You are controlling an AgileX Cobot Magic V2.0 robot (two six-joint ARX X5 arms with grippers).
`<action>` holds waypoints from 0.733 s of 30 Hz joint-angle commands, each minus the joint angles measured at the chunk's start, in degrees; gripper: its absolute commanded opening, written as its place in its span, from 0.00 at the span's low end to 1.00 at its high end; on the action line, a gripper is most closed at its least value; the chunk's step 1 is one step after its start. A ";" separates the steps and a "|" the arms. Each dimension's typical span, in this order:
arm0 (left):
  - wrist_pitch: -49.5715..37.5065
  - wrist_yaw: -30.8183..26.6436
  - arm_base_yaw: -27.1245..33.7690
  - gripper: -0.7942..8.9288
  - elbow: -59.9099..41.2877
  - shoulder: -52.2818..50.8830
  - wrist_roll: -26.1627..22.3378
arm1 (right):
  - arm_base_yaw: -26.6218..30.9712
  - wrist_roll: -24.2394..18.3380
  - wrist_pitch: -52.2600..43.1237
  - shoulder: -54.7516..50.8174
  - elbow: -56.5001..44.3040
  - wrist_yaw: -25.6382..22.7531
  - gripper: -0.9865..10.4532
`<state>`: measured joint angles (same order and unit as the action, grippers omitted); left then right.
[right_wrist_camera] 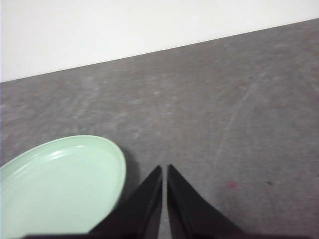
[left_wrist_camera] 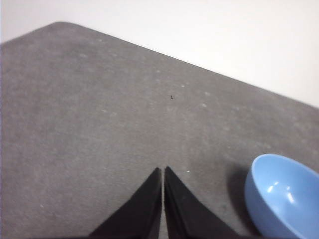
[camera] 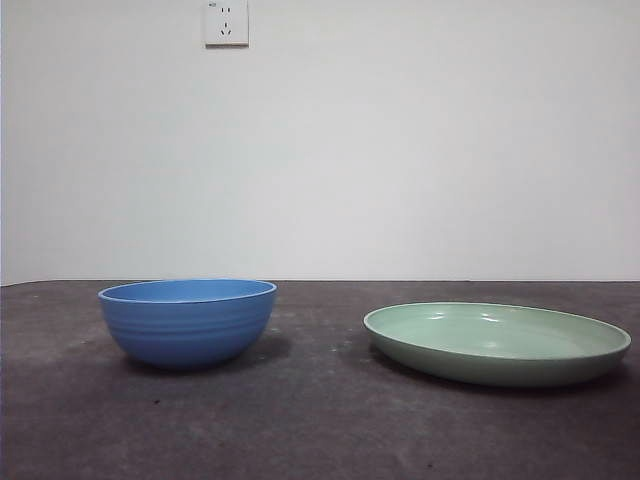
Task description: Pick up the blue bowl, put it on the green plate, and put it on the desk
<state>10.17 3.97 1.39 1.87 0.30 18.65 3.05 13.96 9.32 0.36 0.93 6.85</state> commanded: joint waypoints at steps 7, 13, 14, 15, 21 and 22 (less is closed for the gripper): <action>2.05 0.96 0.13 0.09 3.23 0.00 8.17 | 0.04 5.64 -0.11 -0.13 2.78 2.73 0.10; 7.76 1.77 0.13 0.09 11.17 1.81 6.95 | 0.04 6.40 1.88 0.00 9.27 3.87 0.10; 8.81 1.79 0.13 0.09 12.92 2.54 6.40 | 0.04 6.38 2.56 0.31 10.54 3.89 0.10; 9.57 1.86 0.13 0.09 14.45 3.32 5.73 | 0.04 6.34 3.61 0.83 12.20 3.89 0.10; 14.71 3.32 0.11 0.09 25.00 10.45 0.09 | 0.04 1.90 11.28 6.62 23.23 5.86 0.10; 16.00 4.37 0.11 0.09 27.17 12.28 -1.22 | 0.04 0.83 12.87 8.17 25.31 6.69 0.10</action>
<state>25.98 7.73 1.39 27.20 11.57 20.80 3.05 17.30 21.69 7.49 24.51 13.02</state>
